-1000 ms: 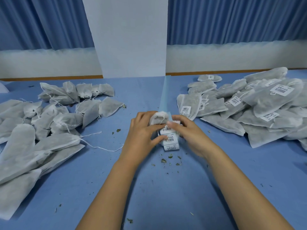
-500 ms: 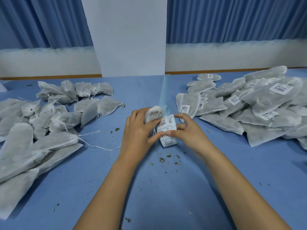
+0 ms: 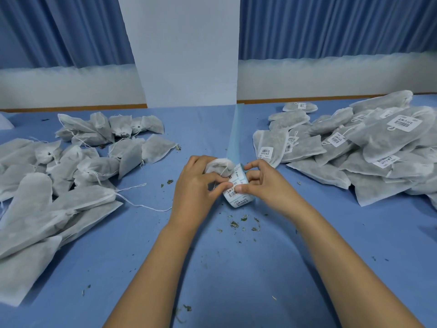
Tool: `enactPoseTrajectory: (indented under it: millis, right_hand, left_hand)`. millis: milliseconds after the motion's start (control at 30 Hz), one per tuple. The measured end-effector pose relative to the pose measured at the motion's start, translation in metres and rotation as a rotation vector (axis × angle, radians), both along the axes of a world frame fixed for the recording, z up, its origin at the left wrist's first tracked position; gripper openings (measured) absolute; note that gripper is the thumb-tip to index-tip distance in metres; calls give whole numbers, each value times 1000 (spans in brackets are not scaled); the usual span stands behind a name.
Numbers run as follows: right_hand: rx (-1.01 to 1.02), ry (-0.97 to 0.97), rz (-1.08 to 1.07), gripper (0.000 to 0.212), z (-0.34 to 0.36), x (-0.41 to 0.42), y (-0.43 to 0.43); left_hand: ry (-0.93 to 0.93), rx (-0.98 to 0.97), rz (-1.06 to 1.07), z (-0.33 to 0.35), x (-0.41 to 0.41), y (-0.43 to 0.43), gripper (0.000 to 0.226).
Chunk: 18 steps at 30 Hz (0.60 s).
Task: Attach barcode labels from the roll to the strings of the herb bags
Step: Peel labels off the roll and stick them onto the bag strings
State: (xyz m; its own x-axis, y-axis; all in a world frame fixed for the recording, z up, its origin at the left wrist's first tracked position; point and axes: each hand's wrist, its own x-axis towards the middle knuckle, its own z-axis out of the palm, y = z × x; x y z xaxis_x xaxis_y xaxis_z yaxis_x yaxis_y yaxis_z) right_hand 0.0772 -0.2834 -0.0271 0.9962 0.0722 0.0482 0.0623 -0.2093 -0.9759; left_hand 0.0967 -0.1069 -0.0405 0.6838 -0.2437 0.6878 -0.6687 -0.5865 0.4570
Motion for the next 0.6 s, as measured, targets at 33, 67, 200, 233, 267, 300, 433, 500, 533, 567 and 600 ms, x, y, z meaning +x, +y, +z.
enactPoseTrajectory:
  millis: [33, 67, 200, 233, 267, 300, 433, 500, 533, 567, 600]
  right_hand:
    - [-13, -2, -6, 46, 0, 0, 1]
    - [-26, -5, -10, 46, 0, 1, 1]
    - [-57, -23, -17, 43, -2, 3, 3]
    - [-61, -27, -24, 42, -2, 3, 2]
    - [-58, -28, -36, 40, -3, 3, 1]
    - [-45, -25, -51, 38, -3, 4, -1]
    - [17, -12, -78, 35, -3, 5, -8]
    - [9, -17, -77, 32, -3, 4, -7]
    - [-3, -24, -76, 31, -3, 4, -7]
    - [-21, -32, -73, 30, -2, 3, -6]
    - [-37, -37, -68, 30, -2, 3, -6]
  left_hand:
    - [1, -2, -2, -1, 0, 1, 9]
    - [1, -1, -5, -1, 0, 1, 8]
    - [-26, 21, 2, -1, 0, 0, 8]
    - [-31, 33, -3, -1, 0, 1, 9]
    - [-37, 57, -12, -1, 0, 2, 13]
    - [-38, 90, -26, -1, 0, 3, 21]
    - [15, 91, -44, 0, 0, -1, 35]
    - [29, 53, -35, -1, 0, -4, 30]
    - [39, 34, -39, -2, 0, -4, 26]
    - [53, 13, -45, -3, 0, -4, 21]
    - [70, -14, -51, -4, 0, -3, 17]
